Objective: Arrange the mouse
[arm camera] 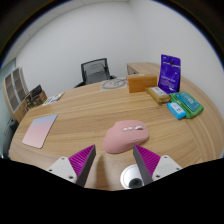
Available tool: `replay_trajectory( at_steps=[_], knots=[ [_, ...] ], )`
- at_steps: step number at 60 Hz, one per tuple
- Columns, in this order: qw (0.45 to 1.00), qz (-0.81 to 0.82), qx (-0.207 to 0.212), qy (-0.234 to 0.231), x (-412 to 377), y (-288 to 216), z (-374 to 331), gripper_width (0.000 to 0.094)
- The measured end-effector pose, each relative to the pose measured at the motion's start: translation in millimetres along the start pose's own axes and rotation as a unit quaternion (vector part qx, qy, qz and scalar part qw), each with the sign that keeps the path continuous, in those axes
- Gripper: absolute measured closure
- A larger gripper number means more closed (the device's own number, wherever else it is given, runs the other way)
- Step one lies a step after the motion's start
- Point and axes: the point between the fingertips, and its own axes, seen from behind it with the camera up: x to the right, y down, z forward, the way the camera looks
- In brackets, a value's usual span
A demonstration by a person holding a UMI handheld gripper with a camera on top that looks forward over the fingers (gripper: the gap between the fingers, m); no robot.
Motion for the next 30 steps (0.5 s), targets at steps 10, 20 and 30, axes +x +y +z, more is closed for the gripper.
replay_trajectory(
  at_steps=[10,20,30],
  knots=[
    [1.0,-0.016,-0.002,-0.003,6,-15,25,0.0136],
    [0.999,-0.033,-0.003,-0.011,1,-34,52,0.0134],
    [0.998,-0.052,-0.004,-0.018,-8,-52,79,0.0133]
  ],
)
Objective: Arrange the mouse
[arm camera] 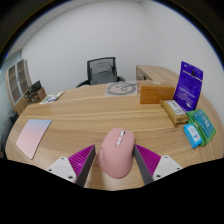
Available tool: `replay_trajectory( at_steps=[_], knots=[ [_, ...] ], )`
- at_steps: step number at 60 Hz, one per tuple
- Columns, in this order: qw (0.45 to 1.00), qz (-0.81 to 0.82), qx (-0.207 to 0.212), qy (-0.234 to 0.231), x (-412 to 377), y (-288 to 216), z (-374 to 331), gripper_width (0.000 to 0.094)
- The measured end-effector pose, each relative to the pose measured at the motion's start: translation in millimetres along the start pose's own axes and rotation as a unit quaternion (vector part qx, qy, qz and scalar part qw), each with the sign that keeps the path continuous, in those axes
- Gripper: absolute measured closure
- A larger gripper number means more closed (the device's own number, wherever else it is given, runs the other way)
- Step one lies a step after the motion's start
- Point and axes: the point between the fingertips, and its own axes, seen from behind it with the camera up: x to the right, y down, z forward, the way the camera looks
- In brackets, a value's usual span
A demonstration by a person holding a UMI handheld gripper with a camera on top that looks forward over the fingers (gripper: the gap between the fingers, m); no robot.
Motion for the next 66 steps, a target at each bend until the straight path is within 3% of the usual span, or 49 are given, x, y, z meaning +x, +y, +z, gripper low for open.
replay_trajectory(
  at_steps=[13,16,18,31,39,48,56,66],
  knots=[
    [1.0,-0.03,-0.001,0.009,0,-12,19,0.0148],
    [0.999,-0.033,0.0,0.017,4,-12,21,0.0222],
    [0.999,-0.038,0.0,0.03,10,-13,22,0.0342],
    [0.999,-0.014,0.0,0.041,13,-13,22,0.0493],
    [0.998,-0.002,-0.011,0.059,5,-16,19,0.0511],
    [0.998,-0.048,0.033,0.03,-89,-68,-3,0.051],
    [0.997,-0.053,0.061,-0.01,-222,-95,6,0.0511],
    [0.998,-0.048,0.034,-0.007,-348,-71,45,0.0512]
  ],
)
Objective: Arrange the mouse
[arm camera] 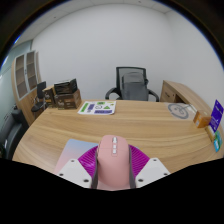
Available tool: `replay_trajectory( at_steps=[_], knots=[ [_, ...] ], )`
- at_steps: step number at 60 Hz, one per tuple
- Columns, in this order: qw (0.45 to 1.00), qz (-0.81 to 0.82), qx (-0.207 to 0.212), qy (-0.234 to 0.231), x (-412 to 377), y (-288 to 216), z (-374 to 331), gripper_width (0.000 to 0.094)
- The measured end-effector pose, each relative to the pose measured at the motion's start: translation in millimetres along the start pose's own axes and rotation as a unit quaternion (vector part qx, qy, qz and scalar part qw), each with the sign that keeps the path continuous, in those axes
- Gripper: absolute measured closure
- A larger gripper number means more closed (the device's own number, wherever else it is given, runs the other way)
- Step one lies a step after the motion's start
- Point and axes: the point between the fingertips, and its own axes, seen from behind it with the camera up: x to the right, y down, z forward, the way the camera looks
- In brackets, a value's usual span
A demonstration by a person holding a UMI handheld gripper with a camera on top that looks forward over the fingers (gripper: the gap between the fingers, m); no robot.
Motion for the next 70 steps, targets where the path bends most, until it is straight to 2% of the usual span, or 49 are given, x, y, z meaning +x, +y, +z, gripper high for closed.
replay_trajectory(
  at_steps=[7,21,28,37,44,63,70],
  knots=[
    [1.0,-0.009,-0.021,-0.005,-53,15,24,0.0511],
    [0.994,-0.025,-0.094,0.042,-47,62,33,0.0508],
    [0.995,-0.024,-0.084,0.045,-47,63,32,0.0495],
    [0.995,-0.004,-0.091,0.045,-51,63,31,0.0363],
    [0.995,0.016,-0.088,0.045,-51,59,12,0.0091],
    [0.997,0.051,-0.05,0.035,-59,56,-114,0.0105],
    [0.997,0.064,-0.028,0.012,-64,66,-175,0.0101]
  ],
)
